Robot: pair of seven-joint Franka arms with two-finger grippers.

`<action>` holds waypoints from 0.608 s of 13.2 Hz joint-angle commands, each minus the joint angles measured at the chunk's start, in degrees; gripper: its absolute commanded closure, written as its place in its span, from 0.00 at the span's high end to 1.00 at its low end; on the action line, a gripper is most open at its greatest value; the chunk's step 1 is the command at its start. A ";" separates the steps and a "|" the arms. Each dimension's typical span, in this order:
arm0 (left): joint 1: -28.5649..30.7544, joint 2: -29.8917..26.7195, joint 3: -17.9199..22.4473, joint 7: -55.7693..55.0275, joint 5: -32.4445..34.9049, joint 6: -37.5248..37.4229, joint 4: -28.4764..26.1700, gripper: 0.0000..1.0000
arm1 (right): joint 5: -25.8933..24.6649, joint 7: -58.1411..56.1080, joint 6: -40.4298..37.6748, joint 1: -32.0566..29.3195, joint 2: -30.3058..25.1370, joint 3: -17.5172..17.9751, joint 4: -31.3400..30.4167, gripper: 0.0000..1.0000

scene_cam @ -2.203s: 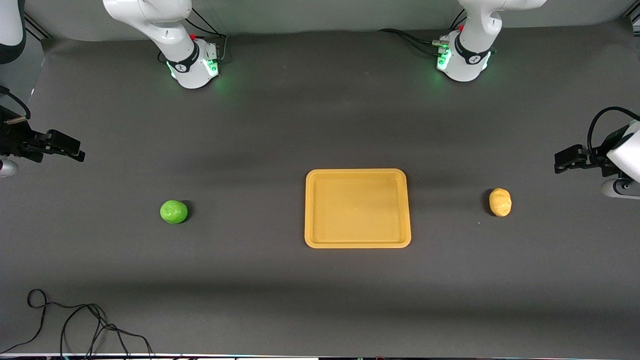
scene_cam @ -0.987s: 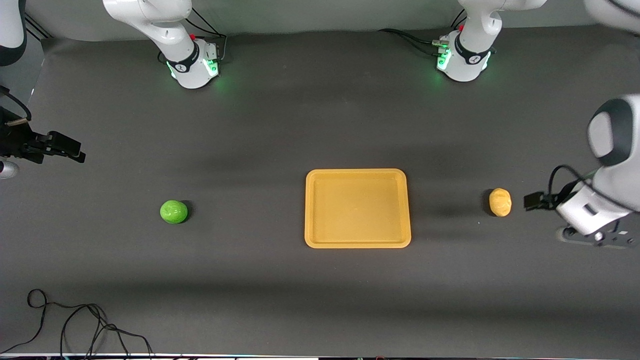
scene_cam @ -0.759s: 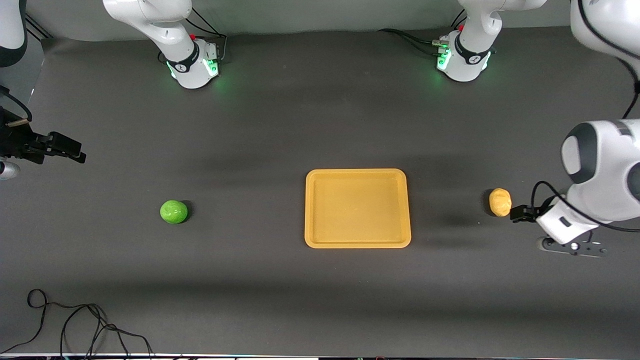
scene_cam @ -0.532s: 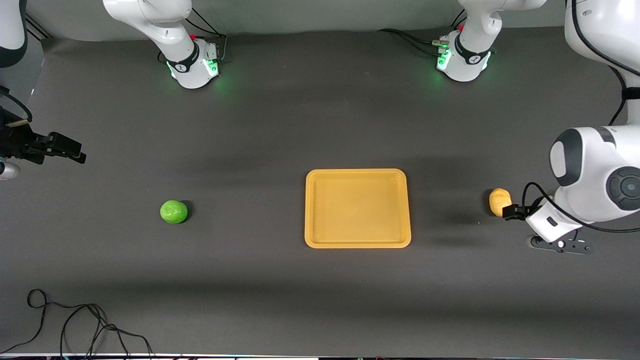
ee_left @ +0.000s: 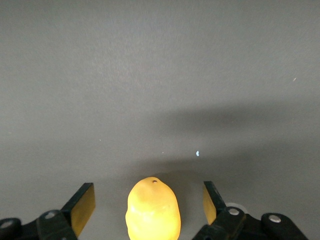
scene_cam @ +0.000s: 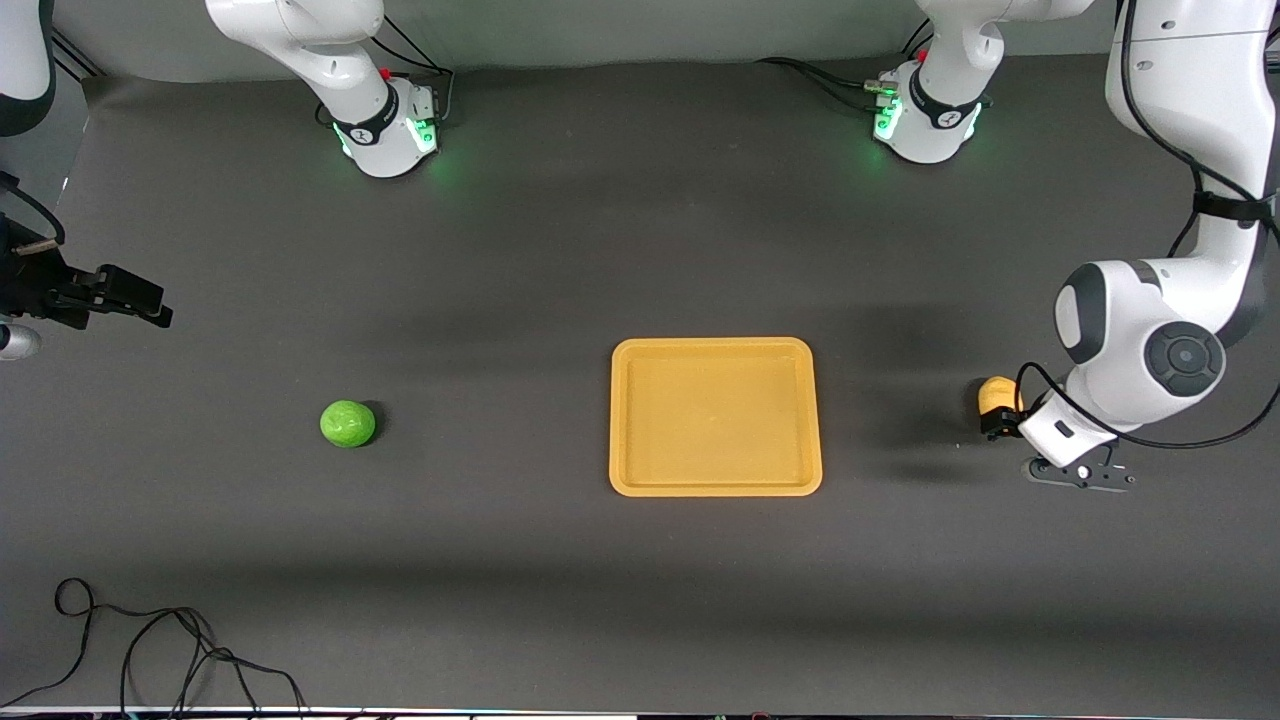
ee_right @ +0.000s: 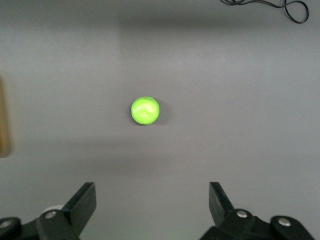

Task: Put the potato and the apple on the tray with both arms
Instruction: 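Close the left gripper on the potato and lift it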

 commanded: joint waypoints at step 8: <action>1.80 -2.42 0.11 1.62 -1.23 14.91 -13.57 0.96 | 0.91 -1.59 0.41 -0.33 0.85 -0.25 1.20 1.00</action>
